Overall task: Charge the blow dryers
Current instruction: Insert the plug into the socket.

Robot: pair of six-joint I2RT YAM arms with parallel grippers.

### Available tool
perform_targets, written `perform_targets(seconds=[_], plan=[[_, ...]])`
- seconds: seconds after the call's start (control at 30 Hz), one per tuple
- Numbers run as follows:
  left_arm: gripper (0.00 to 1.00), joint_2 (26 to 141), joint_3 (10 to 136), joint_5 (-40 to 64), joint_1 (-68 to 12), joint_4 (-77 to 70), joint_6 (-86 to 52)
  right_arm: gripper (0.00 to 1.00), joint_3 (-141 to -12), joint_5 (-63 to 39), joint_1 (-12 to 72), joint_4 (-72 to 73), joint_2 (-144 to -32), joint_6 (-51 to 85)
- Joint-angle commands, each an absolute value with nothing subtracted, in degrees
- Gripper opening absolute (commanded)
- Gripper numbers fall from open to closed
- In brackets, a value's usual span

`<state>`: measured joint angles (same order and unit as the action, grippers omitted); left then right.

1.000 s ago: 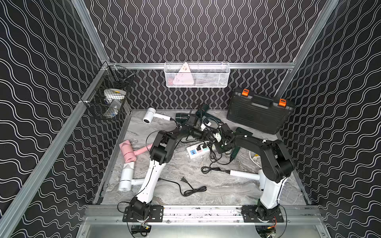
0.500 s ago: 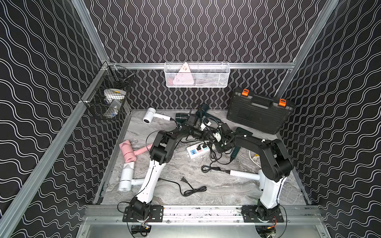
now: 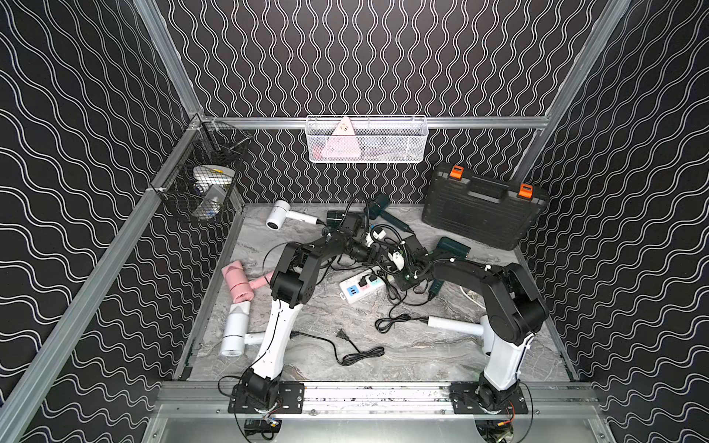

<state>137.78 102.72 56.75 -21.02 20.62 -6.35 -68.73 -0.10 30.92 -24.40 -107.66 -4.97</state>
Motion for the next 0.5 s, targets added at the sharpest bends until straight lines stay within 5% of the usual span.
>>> perform_targets(seconds=[0.0, 0.47], plan=[[0.78, 138.45, 102.23, 61.95, -21.79, 23.84, -5.78, 0.0, -70.37, -2.75, 31.55, -13.46, -109.16, -7.26], [0.79, 132.79, 96.46, 54.75, -19.93, 16.57, -11.41, 0.02, -70.77, 0.47, 31.2, -14.74, -109.89, -5.65]])
